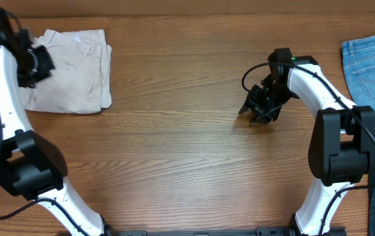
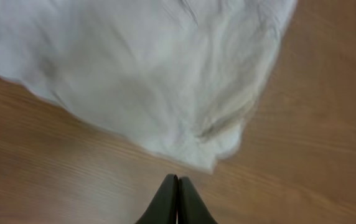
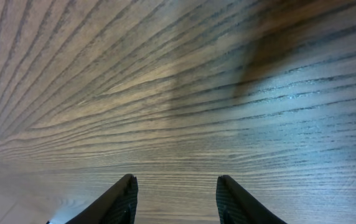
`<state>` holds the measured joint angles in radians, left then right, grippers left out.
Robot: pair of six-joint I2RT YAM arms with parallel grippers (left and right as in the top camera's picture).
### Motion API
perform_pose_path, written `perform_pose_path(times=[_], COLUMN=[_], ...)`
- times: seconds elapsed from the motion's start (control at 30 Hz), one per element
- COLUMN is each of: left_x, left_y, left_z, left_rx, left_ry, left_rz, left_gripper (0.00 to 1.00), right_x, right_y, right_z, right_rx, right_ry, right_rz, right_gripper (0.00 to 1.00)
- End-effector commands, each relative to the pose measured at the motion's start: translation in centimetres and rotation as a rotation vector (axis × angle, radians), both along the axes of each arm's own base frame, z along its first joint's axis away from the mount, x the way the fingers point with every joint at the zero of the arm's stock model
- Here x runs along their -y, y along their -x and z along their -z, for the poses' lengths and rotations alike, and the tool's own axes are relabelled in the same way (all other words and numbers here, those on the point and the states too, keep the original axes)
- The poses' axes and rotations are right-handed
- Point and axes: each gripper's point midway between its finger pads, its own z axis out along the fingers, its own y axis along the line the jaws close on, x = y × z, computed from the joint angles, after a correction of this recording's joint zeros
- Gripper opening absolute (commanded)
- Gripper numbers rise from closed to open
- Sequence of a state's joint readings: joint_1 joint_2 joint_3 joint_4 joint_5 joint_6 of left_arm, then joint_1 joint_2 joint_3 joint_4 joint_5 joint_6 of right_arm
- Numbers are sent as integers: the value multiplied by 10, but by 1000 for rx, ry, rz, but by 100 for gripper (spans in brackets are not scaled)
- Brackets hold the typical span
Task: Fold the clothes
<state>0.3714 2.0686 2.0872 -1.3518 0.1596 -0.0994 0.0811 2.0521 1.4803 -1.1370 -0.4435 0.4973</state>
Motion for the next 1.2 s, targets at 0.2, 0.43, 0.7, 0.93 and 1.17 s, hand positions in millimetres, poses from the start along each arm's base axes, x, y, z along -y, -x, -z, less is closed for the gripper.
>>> perform_pose_path(times=[0.2, 0.43, 0.7, 0.93, 1.17], left_x=[25, 25, 24, 17, 16], left_y=[60, 70, 76, 60, 59], left_z=[35, 75, 132, 160, 185], left_rx=[-358, -411, -435, -405, -433], left_ry=[-75, -72, -63, -60, -56], left_rz=[-163, -179, -230, -312, -334], left_gripper=[4, 4, 4, 4, 4], right_x=[-4, -4, -4, -4, -4], right_y=[-10, -10, -11, -11, -11], right_z=[-18, -18, -18, -18, -18], right_rx=[64, 64, 68, 68, 72], right_ry=[-16, -15, -16, -16, -16], right_rz=[-3, -4, -3, -3, -3], right_gripper=[45, 45, 46, 46, 46])
